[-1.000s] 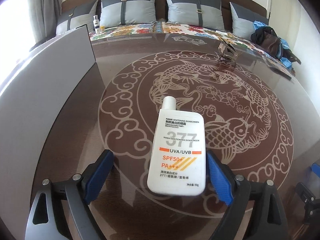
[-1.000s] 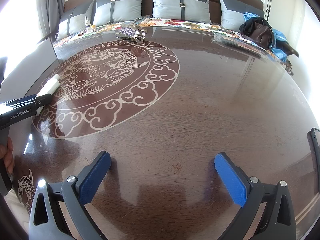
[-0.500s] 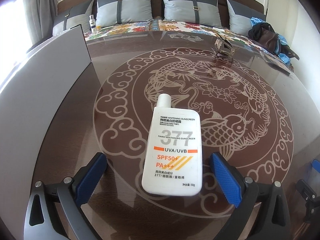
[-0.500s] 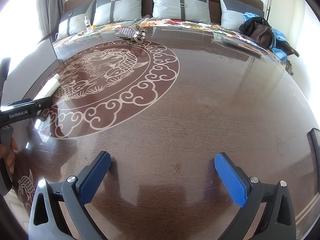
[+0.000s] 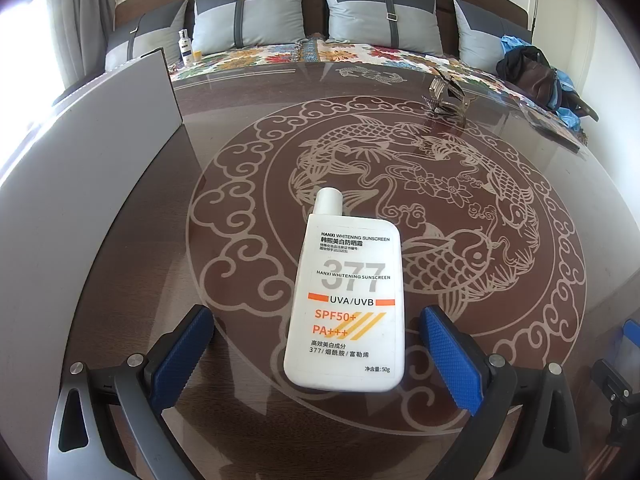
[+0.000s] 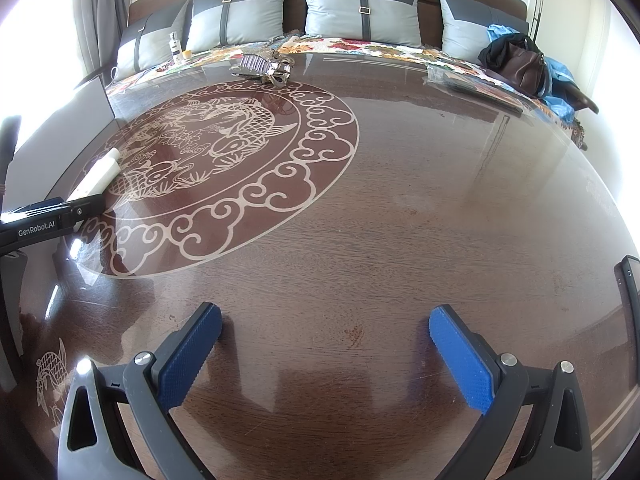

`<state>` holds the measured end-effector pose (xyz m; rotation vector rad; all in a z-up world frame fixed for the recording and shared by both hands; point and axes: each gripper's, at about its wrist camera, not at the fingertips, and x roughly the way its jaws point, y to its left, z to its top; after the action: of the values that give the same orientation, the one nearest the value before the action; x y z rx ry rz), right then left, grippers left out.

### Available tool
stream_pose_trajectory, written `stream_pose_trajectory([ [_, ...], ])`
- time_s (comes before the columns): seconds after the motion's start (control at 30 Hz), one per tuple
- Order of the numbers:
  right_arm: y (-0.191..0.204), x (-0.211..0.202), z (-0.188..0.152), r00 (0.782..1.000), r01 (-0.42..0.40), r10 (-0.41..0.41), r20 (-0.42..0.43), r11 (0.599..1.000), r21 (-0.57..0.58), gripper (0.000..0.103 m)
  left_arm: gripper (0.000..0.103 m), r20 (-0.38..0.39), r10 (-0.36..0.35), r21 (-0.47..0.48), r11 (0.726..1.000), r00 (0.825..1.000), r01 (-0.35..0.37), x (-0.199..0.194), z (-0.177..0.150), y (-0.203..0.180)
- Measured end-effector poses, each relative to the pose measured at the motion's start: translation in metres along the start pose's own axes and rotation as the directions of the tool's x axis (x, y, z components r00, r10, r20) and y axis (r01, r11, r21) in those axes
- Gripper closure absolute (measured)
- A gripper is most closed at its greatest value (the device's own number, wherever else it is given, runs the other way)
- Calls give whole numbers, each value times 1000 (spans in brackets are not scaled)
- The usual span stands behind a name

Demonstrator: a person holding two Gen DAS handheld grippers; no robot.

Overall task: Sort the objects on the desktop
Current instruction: 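Hold the sunscreen with the left tool while the right tool approaches the rhinestone bow, then grasp the silver rhinestone bow clip with the right tool and lift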

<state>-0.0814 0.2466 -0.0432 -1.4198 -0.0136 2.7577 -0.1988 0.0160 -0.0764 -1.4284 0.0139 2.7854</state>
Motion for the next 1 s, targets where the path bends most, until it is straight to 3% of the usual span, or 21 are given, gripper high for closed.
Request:
stream_pose_trajectory([
  [0.2,0,1,1,1000,-2,2,-2,1000,-1,0,0,0,0,0,1000,1000,0,0,0,0],
  [0.3,6,16,22,1000,-29,28,-5,999,-40,0,0,0,0,0,1000,1000,0,0,0,0],
  [0.47,43,77,104,997,-79,77,-25,991,-106,0,0,0,0,0,1000,1000,0,0,0,0],
  [0.6,81,128,175,998,-63,61,-23,995,-82,0,0,0,0,0,1000,1000,0,0,0,0],
  [0.73,107,170,236,995,-43,38,-95,998,-53,0,0,0,0,-1,1000,1000,0,0,0,0],
  [0.83,115,188,266,990,-27,20,-138,998,-50,0,0,0,0,-1,1000,1000,0,1,0,0],
  [0.9,121,192,273,993,-15,3,-117,995,-101,1,0,0,0,-1,1000,1000,0,0,0,-1],
  [0.93,122,191,274,995,-17,5,-99,993,-120,4,0,0,0,-1,1000,1000,0,0,0,-1],
  [1.0,119,186,274,997,-53,47,-64,993,-104,43,0,0,0,-1,1000,1000,0,0,0,-1],
])
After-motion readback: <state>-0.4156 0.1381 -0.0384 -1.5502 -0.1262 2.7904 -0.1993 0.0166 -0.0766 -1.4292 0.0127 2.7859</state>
